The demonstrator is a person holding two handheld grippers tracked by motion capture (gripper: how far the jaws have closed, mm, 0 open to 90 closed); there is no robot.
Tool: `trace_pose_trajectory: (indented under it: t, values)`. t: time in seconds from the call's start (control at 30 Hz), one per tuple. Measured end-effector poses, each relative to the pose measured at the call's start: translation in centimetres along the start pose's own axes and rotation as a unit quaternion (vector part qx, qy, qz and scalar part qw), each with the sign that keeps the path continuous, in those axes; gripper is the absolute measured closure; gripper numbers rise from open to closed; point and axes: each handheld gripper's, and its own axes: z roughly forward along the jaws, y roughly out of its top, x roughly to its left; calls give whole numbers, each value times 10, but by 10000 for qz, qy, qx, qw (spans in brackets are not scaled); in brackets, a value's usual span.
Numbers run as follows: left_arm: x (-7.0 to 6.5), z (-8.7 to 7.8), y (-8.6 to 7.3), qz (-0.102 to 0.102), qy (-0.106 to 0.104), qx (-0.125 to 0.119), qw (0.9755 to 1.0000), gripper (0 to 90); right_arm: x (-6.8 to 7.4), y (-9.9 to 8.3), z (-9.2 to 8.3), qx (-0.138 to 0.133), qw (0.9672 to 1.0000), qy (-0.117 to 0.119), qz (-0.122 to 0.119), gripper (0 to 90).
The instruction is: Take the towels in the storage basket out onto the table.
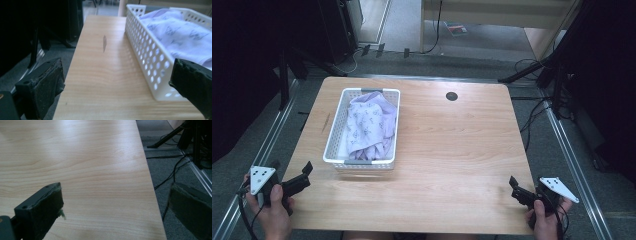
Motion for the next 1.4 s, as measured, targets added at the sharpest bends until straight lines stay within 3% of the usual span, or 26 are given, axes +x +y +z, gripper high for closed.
trace_pose_trajectory:
  t: [0.3, 0.63, 0.87, 1.0, 1.2, 1.3, 1.33, 1.4]
  values:
    - [-14, 4, 29, -127, -186, -61, 9997, 1, 0, 0, 0, -2, 10000, 1, 12, 6]
    - [-32, 27, 54, -21, -572, 337, 9978, 1, 0, 0, 0, -22, 10000, -7, 5, 6]
    - [-50, 48, 73, 122, -833, 710, 9939, 1, -1, 0, -1, -49, 10000, 7, 21, 6]
    - [-59, 55, 81, 227, -867, 838, 9924, 1, -1, 0, 0, -50, 10000, 4, 10, 6]
    - [-75, 74, 95, 217, -999, 1082, 9889, 1, -1, 0, -1, -56, 10000, 3, 40, 6]
    - [-81, 81, 98, 290, -887, 1241, 9879, 1, -1, 0, -1, -57, 10000, 6, 39, 6]
    - [-87, 88, 100, 313, -937, 1359, 9858, 1, -1, 0, -1, -65, 10000, 10, 32, 6]
    - [-90, 91, 101, 327, -949, 1407, 9850, 1, -1, 0, -1, -65, 10000, 12, 34, 6]
